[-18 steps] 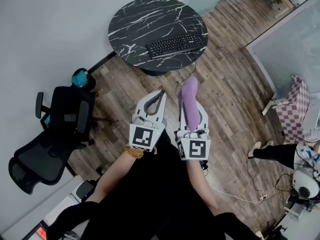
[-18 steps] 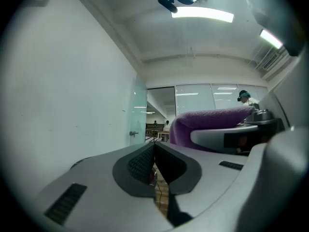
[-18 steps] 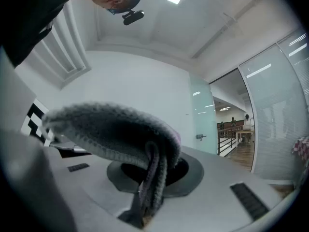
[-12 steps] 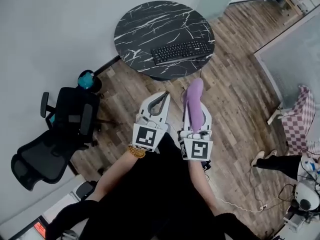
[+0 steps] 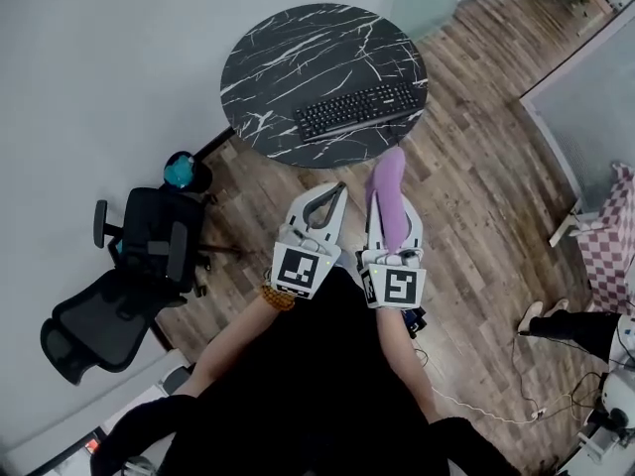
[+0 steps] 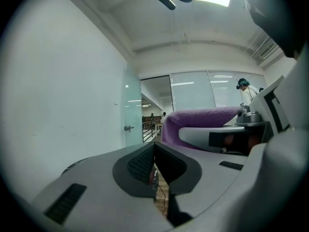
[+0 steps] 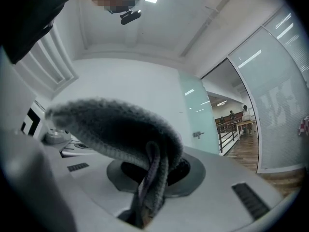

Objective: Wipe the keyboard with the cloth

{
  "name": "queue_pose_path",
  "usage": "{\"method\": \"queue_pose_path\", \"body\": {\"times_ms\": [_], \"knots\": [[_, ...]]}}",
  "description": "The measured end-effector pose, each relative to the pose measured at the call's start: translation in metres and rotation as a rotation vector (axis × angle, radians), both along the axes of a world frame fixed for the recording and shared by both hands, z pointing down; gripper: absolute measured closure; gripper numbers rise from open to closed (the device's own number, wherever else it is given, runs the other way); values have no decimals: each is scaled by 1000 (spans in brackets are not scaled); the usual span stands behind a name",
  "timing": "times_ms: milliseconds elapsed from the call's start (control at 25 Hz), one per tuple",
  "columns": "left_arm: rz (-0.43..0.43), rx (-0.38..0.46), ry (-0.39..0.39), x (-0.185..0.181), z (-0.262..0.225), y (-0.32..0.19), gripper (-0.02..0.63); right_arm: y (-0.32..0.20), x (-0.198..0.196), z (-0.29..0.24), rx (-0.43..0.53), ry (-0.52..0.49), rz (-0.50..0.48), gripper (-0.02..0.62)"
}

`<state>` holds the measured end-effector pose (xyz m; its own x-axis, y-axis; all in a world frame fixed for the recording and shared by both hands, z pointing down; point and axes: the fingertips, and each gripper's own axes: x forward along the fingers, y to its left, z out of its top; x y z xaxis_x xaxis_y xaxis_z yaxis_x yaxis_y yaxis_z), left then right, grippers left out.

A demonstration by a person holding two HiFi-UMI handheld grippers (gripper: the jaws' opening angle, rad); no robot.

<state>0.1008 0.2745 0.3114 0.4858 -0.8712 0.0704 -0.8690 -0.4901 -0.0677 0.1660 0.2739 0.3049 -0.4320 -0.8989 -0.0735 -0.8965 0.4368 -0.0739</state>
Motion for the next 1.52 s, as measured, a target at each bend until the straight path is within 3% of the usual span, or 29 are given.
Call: {"method": "queue_pose_path", "body": {"times_ms": [280, 680, 960, 1240, 1520], "knots": [[10, -18, -12, 21, 9, -32, 592, -30, 20, 4, 0, 2, 6, 523], [41, -46, -4, 21, 25, -83, 592, -80, 19, 29, -86, 3, -7, 523], [78, -60, 10, 11, 33, -138, 592, -132, 17, 47, -182, 56, 9, 523], [95, -97, 14, -20, 48, -197, 592, -196, 30, 55, -258, 86, 46, 523], [133, -134, 11, -60, 67, -243, 592, -249, 22, 84, -431, 70, 69, 523]]}}
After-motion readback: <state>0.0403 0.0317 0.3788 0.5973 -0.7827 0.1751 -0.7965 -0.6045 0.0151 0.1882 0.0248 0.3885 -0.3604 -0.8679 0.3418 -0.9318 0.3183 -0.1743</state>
